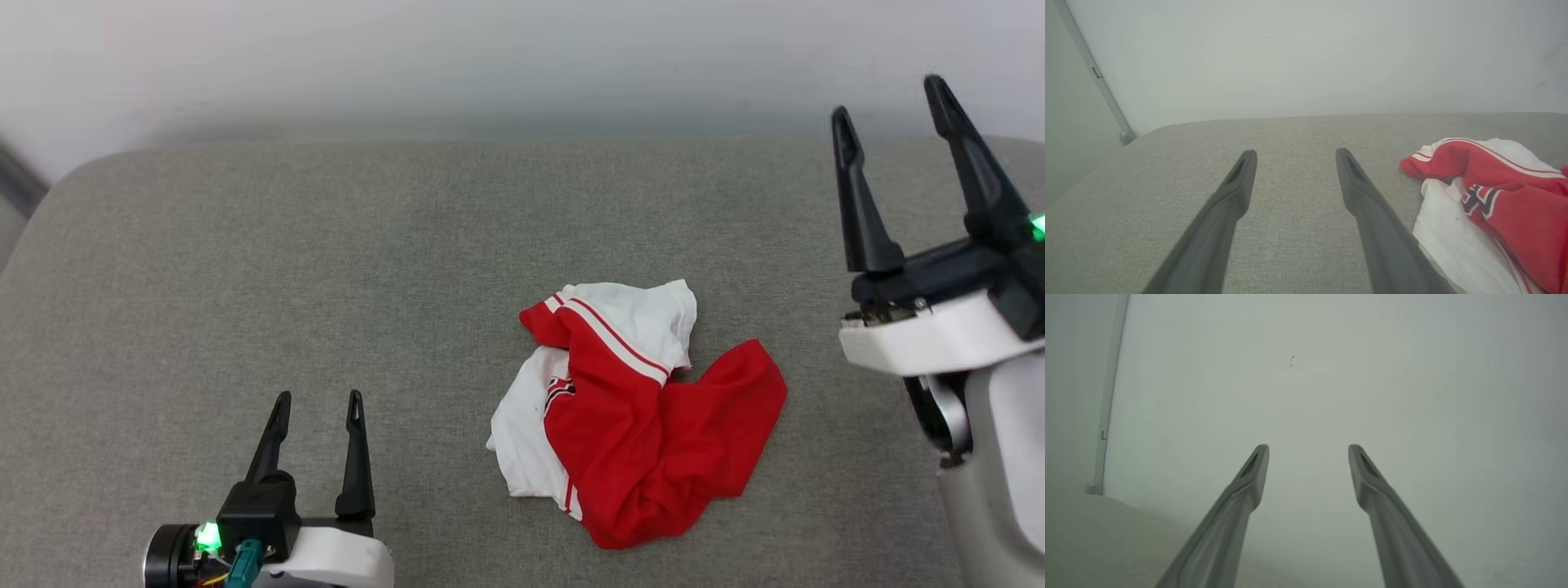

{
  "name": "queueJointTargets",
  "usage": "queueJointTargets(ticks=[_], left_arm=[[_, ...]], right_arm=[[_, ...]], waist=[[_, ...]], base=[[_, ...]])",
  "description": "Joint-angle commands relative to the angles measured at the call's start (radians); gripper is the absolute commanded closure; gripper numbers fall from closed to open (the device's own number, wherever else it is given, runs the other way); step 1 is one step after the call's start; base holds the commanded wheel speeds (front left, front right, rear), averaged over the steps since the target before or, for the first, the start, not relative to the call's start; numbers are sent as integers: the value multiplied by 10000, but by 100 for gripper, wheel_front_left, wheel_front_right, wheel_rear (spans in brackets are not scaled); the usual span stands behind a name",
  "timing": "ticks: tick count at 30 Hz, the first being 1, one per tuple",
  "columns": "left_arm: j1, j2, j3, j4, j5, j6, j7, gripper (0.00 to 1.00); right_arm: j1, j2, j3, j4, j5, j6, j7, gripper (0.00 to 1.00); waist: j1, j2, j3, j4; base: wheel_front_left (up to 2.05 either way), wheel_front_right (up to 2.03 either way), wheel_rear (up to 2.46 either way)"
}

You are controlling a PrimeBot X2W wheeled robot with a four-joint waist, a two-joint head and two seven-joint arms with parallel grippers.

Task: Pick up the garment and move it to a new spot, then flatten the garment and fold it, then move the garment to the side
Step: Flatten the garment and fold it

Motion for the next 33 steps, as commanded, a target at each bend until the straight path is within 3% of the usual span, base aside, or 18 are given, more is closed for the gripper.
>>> queueJointTargets(ticks=[1, 4, 7, 13, 18, 24, 33], left_arm=[[-129, -14, -19, -40, -62, 65, -26, 0], [-303, -17, -121, -108, -126, 147, -26, 0], [-468, -12, -266, -167, -151, 180, -26, 0], [-888, -15, -413, -313, -241, 294, -26, 0], [-1288, -17, -684, -486, -434, 422, -26, 0], [-1821, -17, -1031, -623, -685, 609, -26, 0], [-2368, -15, -1442, -697, -956, 874, -26, 0]], right_arm=[[-308, -210, 280, 395, 92, -3, -15, 0], [-1721, -1124, 1535, 1788, 434, -3, 483, 0], [-3051, -2004, 3143, 2854, 1150, -3, 1888, 0], [-5514, -3485, 6605, 3268, 4659, -6, 5808, 0], [-6962, -4280, 8305, 3296, 7407, -5, 9237, 0], [-8000, -4434, 9366, 3432, 8873, -5, 11702, 0], [-8144, -4259, 11043, 4058, 8805, -3, 12662, 0]], waist=[[-1, 0, 233, 111], [-1, 0, 489, 198], [-1, 0, 769, 342], [-1, 0, 1407, 598], [-1, 0, 2076, 918], [-1, 0, 2934, 1330], [-1, 0, 3765, 1758]], base=[[0, 0, 0], [0, 0, 0], [0, 0, 0], [0, 0, 0], [0, 0, 0], [0, 0, 0], [0, 0, 0]])
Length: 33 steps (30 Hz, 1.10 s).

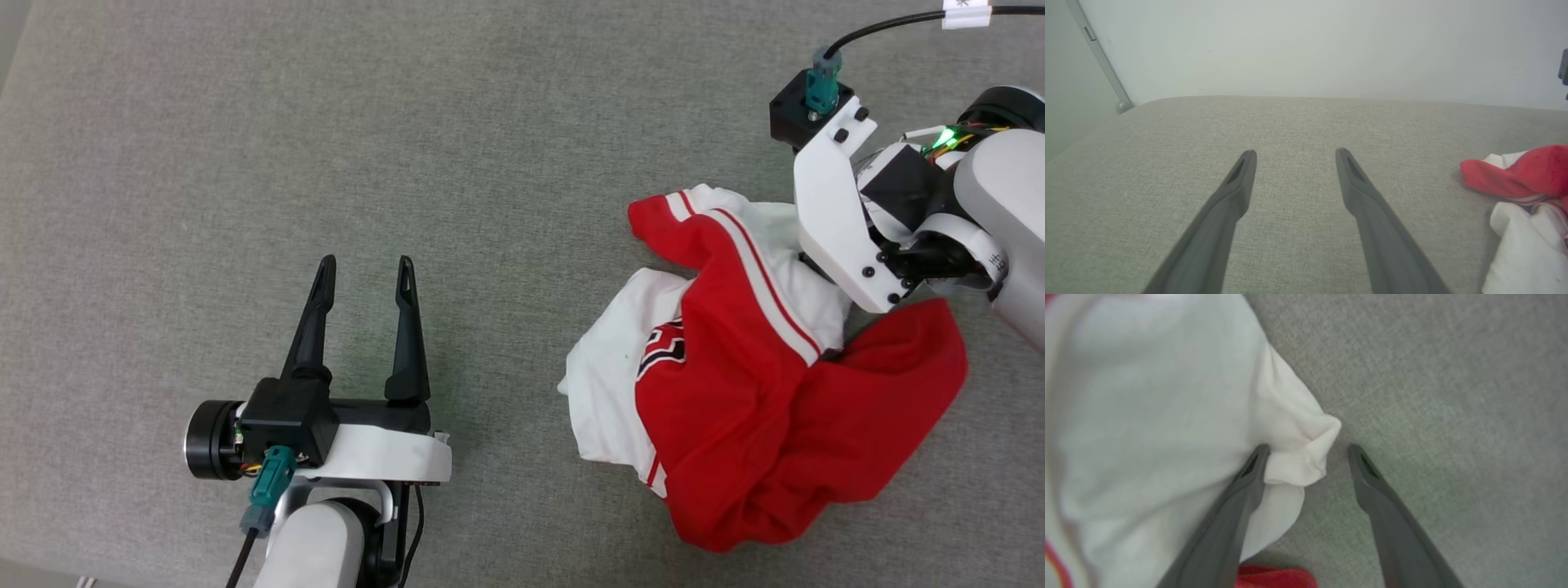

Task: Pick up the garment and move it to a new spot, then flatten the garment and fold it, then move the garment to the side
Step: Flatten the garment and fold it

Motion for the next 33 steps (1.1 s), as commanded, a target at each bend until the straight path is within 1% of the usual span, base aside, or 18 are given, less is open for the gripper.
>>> queueJointTargets(ticks=[1, 6, 7, 8, 12, 14, 17, 19, 23, 26, 30, 33], left_arm=[[-121, -7, -20, 2, -25, 43, -26, 0], [-107, -7, 10, 72, -52, 123, -26, 0], [-79, -7, 37, 97, -46, 135, -26, 0], [-39, -7, 71, 127, -28, 132, -26, 0], [87, -7, 176, 237, 61, 27, -26, 0], [163, -4, 240, 277, 122, -21, -26, 0], [376, -5, 364, 348, 188, -33, -26, 0], [537, -7, 464, 351, 218, -57, -26, 0], [857, -5, 601, 323, 293, -117, -26, 0], [1054, -7, 749, 245, 344, -117, -26, 0], [1186, -6, 826, 176, 349, -157, -26, 0], [1211, -6, 848, 151, 340, -162, -26, 0]], right_arm=[[327, -81, 429, 117, -18, -3, 125, 0], [1128, -319, 1089, 129, 33, 0, -60, 0], [1181, -322, 1125, 95, -6, 12, -201, 75], [1193, -326, 1145, 69, -26, 12, -347, 100], [740, -323, 968, 107, 130, -5, -1334, 100], [459, -330, 797, 32, 228, -5, -1993, 100], [225, -508, 665, -157, 463, -3, -2901, 100], [156, -770, 643, -354, 548, -5, -3438, 100], [506, -1564, 473, -969, 1016, -5, -4286, 100], [957, -2448, 143, -1281, 1400, -5, -4781, 100], [1961, -3534, -199, -1161, 1960, -5, -5144, 100], [2918, -4087, -339, -750, 2398, -3, -5274, 100]], waist=[[-1, 0, 157, 162], [-1, 0, 120, 170], [-1, 0, 77, 140], [-1, 0, 11, 103], [-1, 0, -403, -82], [-1, 0, -692, -182], [-1, 0, -1174, -350], [-1, 0, -1454, -465], [-1, 0, -1912, -654], [-1, 0, -2064, -814], [-1, 0, -2091, -960], [-1, 0, -2036, -1053]], base=[[0, 0, 0], [0, 0, 0], [0, 0, 0], [0, 0, 0], [0, 0, 0], [0, 0, 0], [0, 0, 0], [0, 0, 0], [0, 0, 0], [0, 0, 0], [0, 0, 0], [0, 0, 0]])
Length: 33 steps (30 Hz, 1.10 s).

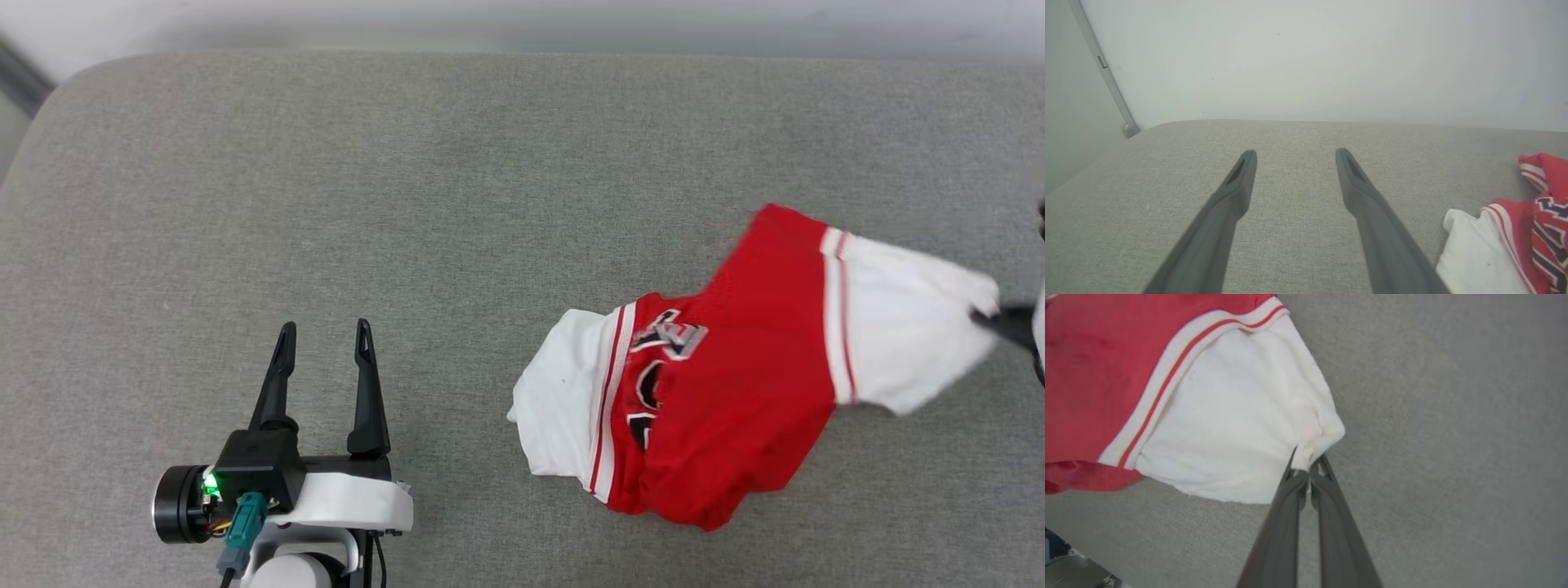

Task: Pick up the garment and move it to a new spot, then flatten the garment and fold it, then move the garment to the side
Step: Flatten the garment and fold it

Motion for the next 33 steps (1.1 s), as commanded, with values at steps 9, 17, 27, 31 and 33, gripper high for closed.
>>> queueJointTargets(ticks=[9, 17, 27, 31, 33], left_arm=[[-92, -8, -47, 85, 3, -65, -26, 0], [97, -10, 110, 197, 224, -161, -26, 0], [-51, 82, 651, 61, 638, -555, -26, 0], [-319, 276, 828, -5, 784, -719, -26, 0], [-494, 423, 891, 35, 836, -853, -26, 0]], right_arm=[[3079, 392, 260, 1840, 699, -5, -92, 100], [2931, 943, -597, 2312, 365, -5, -1490, 0], [2608, 1383, -2809, 1739, -1838, -3, -5775, 0], [3046, 2168, -4410, 2040, -2968, -3, -7147, 0], [3366, 2758, -5524, 2073, -3748, -3, -7339, 0]], waist=[[0, 0, 107, -63], [0, 0, -294, -214], [0, 0, -948, -578], [0, 0, -1047, -703], [0, 0, -1074, -781]], base=[[0, 0, 0], [0, 0, 0], [0, 0, 0], [0, 0, 0], [0, 0, 0]])
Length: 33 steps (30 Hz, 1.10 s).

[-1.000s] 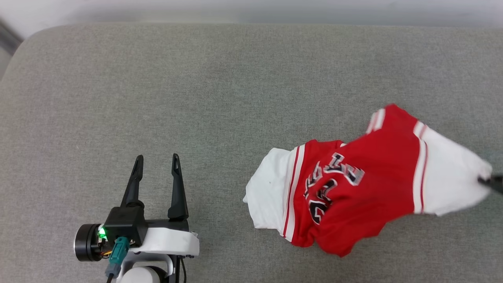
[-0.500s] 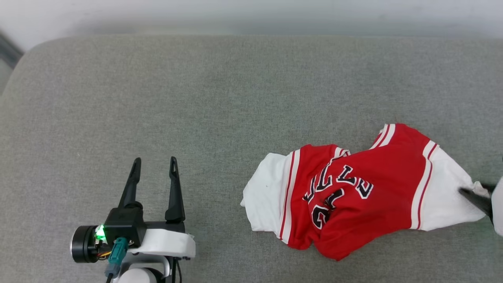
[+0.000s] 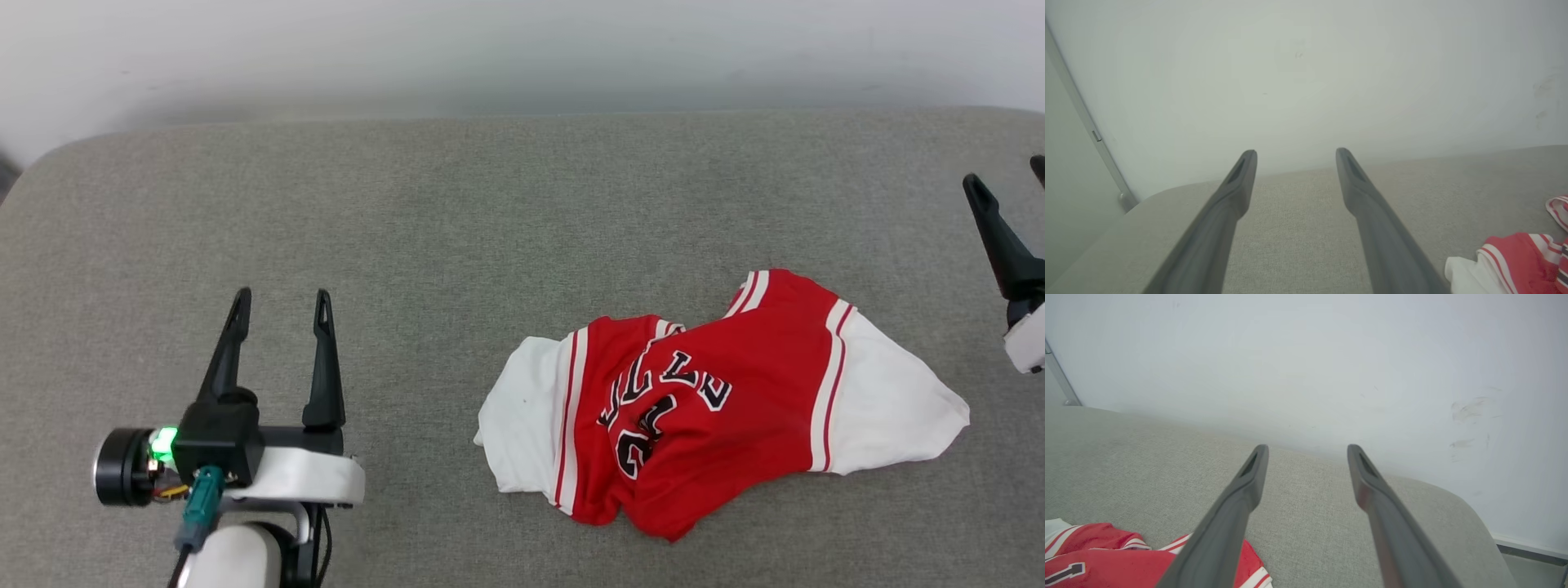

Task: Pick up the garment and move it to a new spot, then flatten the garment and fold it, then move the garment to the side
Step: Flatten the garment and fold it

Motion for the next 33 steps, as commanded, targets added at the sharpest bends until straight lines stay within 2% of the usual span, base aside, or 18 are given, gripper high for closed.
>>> queueJointTargets(ticks=[1, 6, 9, 12, 16, 20, 24, 30, 33], left_arm=[[-185, 97, 49, 29, 34, -82, -26, 0], [-1034, 587, -46, 277, 121, -645, -26, 0], [-1550, 938, -207, 583, 183, -1036, -26, 0], [-2172, 1300, -408, 938, 200, -1371, 78, 0], [-3138, 1738, -864, 1385, -142, -1709, 1312, 0], [-4039, 2272, -1687, 1522, -723, -1847, 2763, 0], [-4930, 3221, -3290, 1327, -1897, -1846, 4320, 0], [-6373, 4661, -5873, 815, -4224, -1851, 6860, 0], [-7085, 5167, -7080, 604, -5144, -1854, 7834, 0]], right_arm=[[332, 329, -488, -53, -427, -5, -58, 0], [2223, 2357, -4020, -1838, -2986, -3, -64, 0], [3434, 3460, -5318, -3039, -4262, -5, -69, 0], [4447, 4383, -6101, -4034, -5113, -5, -68, 0], [5309, 5072, -6488, -4900, -5769, -5, -70, 0], [5836, 5553, -6675, -5345, -6130, -3, -70, 0], [6079, 5831, -6747, -5608, -6325, -3, -71, 0], [6030, 6047, -6695, -5881, -6467, -3, -71, 0], [5897, 6119, -6577, -5970, -6577, -3, -71, 0]], waist=[[1, 0, -25, -54], [1, 0, -61, -147], [1, 0, -89, -166], [1, 0, -103, -197], [1, 0, -91, -249], [1, 0, 2, -331], [1, 0, 136, -429], [1, 0, 448, -588], [1, 0, 633, -691]], base=[[0, 0, 0], [0, 0, 0], [0, 0, 0], [0, 0, 0], [0, 0, 0], [0, 0, 0], [0, 0, 0], [0, 0, 0], [0, 0, 0]])
